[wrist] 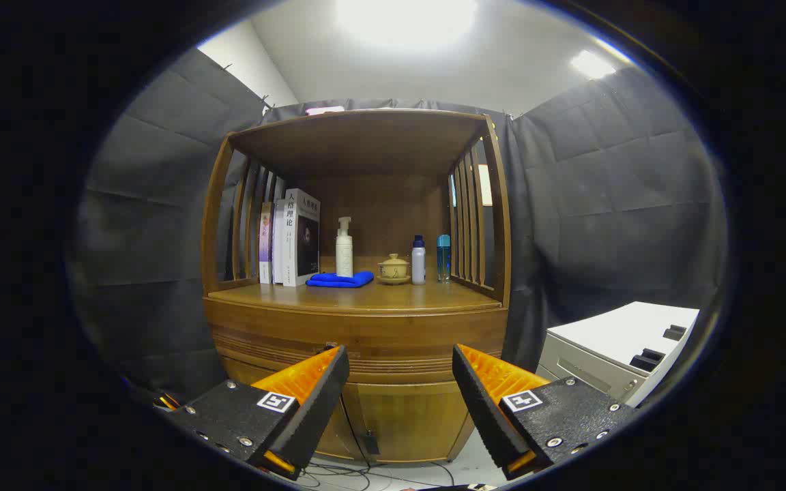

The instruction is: Pull open the drawer, take out the items inside it, and place them on the countertop above the cabinet.

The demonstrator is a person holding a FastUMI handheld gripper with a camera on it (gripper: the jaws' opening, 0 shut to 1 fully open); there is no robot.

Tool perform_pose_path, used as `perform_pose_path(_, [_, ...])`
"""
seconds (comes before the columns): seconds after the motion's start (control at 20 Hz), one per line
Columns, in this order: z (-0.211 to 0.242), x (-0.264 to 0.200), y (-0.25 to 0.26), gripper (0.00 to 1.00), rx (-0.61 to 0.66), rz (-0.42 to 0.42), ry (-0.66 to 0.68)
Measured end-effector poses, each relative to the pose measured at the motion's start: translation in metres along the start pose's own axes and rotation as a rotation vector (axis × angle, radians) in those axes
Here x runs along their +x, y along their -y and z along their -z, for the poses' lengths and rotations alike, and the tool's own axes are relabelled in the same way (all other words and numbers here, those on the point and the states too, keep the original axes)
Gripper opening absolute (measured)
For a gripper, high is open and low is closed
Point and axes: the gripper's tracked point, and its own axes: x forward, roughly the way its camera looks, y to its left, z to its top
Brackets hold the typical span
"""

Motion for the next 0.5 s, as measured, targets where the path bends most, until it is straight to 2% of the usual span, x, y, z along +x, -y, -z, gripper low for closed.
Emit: perform_pose_path(0.5, [-0.0033,0.0015,-0.0043,0.94,0.030,-0.021,0.013])
